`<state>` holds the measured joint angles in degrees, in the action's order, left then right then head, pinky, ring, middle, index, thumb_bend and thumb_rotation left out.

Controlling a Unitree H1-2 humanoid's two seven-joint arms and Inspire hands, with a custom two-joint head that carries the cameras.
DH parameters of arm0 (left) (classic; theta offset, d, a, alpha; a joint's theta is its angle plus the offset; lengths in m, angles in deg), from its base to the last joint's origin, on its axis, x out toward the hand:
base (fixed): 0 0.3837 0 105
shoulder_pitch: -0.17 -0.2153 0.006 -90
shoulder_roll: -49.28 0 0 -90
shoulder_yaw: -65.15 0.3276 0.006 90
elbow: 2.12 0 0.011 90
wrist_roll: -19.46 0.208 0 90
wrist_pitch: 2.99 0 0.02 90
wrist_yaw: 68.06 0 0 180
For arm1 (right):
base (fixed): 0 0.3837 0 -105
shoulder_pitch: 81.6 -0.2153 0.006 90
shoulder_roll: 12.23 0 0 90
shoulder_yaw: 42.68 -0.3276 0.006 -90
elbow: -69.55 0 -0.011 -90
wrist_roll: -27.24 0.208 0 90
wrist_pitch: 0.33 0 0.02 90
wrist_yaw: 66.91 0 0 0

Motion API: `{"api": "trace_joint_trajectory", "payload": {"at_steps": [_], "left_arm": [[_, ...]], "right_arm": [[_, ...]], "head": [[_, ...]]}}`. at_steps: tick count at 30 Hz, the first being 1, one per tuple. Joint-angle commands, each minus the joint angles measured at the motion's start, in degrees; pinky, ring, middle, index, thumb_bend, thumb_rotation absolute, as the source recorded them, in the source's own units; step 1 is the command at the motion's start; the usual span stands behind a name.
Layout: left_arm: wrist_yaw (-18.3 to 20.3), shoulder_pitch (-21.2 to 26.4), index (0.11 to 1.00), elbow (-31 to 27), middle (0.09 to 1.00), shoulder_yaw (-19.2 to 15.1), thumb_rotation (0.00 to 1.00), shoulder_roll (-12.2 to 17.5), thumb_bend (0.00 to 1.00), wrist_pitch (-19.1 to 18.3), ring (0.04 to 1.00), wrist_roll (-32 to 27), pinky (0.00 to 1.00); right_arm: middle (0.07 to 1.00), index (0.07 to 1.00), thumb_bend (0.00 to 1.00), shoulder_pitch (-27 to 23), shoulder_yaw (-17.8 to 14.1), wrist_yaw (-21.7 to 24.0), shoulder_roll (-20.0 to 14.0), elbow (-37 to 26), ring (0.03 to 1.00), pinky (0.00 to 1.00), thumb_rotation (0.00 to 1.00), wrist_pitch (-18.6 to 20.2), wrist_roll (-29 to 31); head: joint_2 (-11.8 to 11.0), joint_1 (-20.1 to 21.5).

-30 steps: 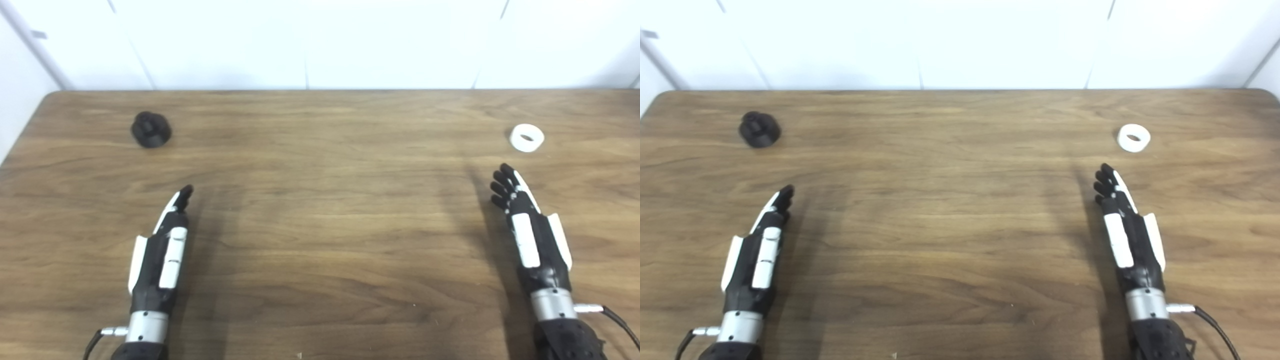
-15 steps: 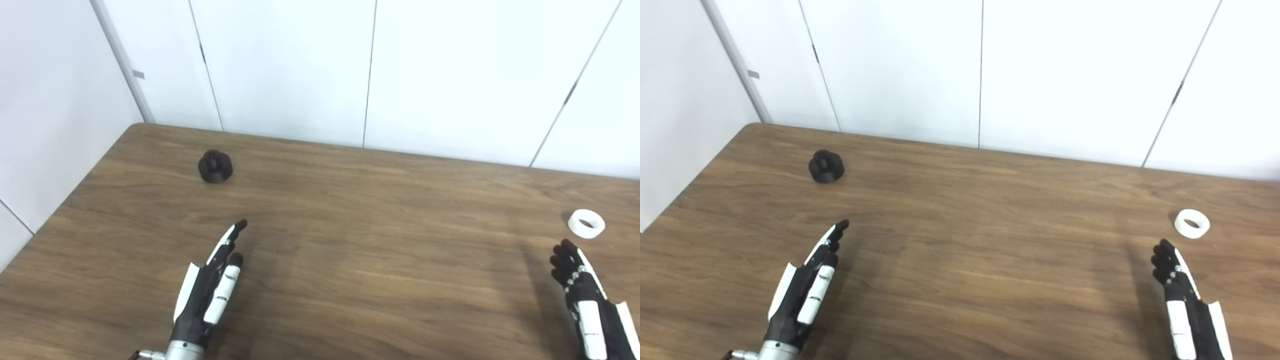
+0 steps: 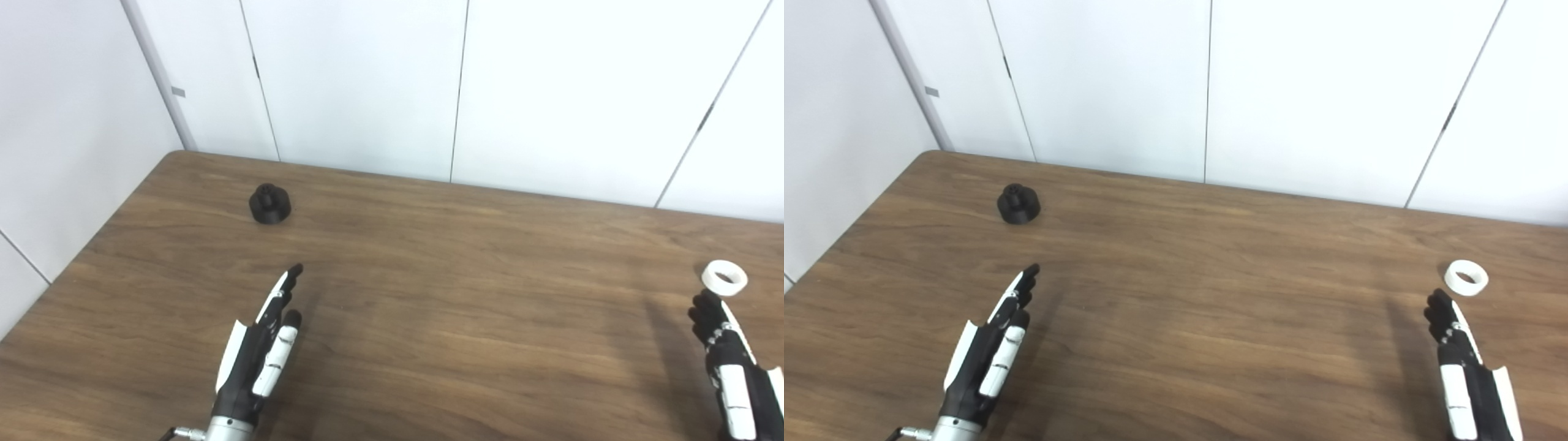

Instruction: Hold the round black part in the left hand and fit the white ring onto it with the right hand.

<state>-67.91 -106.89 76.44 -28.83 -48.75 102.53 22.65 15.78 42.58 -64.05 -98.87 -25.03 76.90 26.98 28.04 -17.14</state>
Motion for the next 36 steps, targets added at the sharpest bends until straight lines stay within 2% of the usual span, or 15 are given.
{"api": "trace_joint_trajectory", "payload": {"at_steps": [1,2,5,6,7,8,10,11,14,18,21,28,32,36], "left_arm": [[-0.47,-0.83,0.97,2.86,1.0,1.15,0.78,-2.57,0.54,-1.79,1.0,-0.38,1.0],[-1.01,-0.93,0.97,2.3,1.0,1.01,0.72,-2.76,0.54,-2.18,1.0,0.58,0.99],[-3.25,-1.1,0.949,-0.13,0.973,0.28,0.56,-2.8,0.56,-3.39,0.957,5.65,0.88],[-3.92,-1.02,0.939,-1.14,0.96,-0.04,0.46,-2.67,0.6,-3.9,0.95,6.88,0.91],[-4.63,-0.83,0.936,-1.89,0.954,-0.35,0.41,-2.52,0.62,-4.28,0.946,8.1,0.92],[-5.1,-0.69,0.932,-2.31,0.948,-0.52,0.38,-2.44,0.64,-4.52,0.94,8.83,0.93],[-5.36,0.56,0.934,-4.55,0.947,-1.56,0.32,-1.22,0.71,-7.31,0.951,9.91,0.95],[-5.39,0.95,0.933,-5.29,0.942,-1.86,0.3,-0.8,0.73,-8.34,0.943,10.22,0.93],[-6.2,2.96,0.904,-7.63,0.939,-3.36,0.29,0.66,0.8,-12.42,0.946,15.28,0.94],[-3.76,7.05,0.935,-11.85,0.977,-5.07,0.29,2.75,0.85,-21.76,0.992,18.24,0.99],[-3.02,9.31,0.925,-13.25,0.965,-5.46,0.3,4.46,0.87,-25.31,0.995,20.63,0.98],[-1.21,14.22,0.91,-12.18,0.958,-6.01,0.32,9.43,0.89,-29.59,1.0,23.87,0.99],[-2.23,16.83,0.896,-9.13,0.947,-6.37,0.32,11.71,0.92,-29.61,0.992,25.01,0.97],[-2.54,20.38,0.896,-5.35,0.949,-6.47,0.34,13.46,0.92,-31.67,0.987,26.89,0.96]], "right_arm": [[0.942,0.948,0.48,2.64,0.12,-0.53,0.88,6.48,0.935,0.94,1.0,-1.64,-0.26],[0.939,0.944,0.49,2.69,-0.01,-0.63,0.97,6.53,0.933,0.94,1.0,-1.56,-0.32],[0.934,0.938,0.52,2.94,-0.1,-0.76,1.12,6.0,0.923,0.93,1.0,-1.05,-0.64],[0.932,0.938,0.52,3.05,-0.08,-0.86,1.15,5.9,0.917,0.91,1.0,-1.02,-0.92],[0.931,0.937,0.52,3.12,-0.08,-1.0,1.16,5.89,0.914,0.91,1.0,-1.03,-1.27],[0.93,0.937,0.53,3.16,-0.08,-1.11,1.17,5.9,0.913,0.9,1.0,-1.04,-1.52],[0.929,0.935,0.54,3.25,-0.07,-1.42,1.28,5.84,0.913,0.9,1.0,-0.79,-2.14],[0.928,0.933,0.54,3.3,-0.07,-1.52,1.33,5.76,0.913,0.9,1.0,-0.65,-2.33],[0.93,0.937,0.55,3.39,-0.08,-1.44,1.5,5.51,0.914,0.9,1.0,-0.46,-2.14],[0.933,0.939,0.54,3.48,-0.11,-1.38,1.52,5.4,0.917,0.9,1.0,-0.66,-2.31],[0.93,0.939,0.55,3.54,-0.13,-1.55,1.48,5.42,0.913,0.9,1.0,-0.52,-2.8],[0.923,0.935,0.55,3.47,-0.09,-1.61,1.51,5.68,0.901,0.89,1.0,-1.04,-3.22],[0.921,0.934,0.57,3.54,-0.1,-1.78,1.62,5.45,0.898,0.88,1.0,-0.85,-3.81],[0.92,0.934,0.58,3.57,-0.08,-1.74,1.61,5.54,0.896,0.87,1.0,-1.05,-4.07]], "head": [[0.01,0.71],[0.01,0.71],[0.01,0.81],[0.09,0.76],[0.09,0.76],[0.09,0.76],[0.2,0.43],[0.2,0.43],[0.26,0.42],[0.42,0.47],[0.53,0.29],[0.59,0.38],[0.61,0.43],[0.61,0.43]]}}
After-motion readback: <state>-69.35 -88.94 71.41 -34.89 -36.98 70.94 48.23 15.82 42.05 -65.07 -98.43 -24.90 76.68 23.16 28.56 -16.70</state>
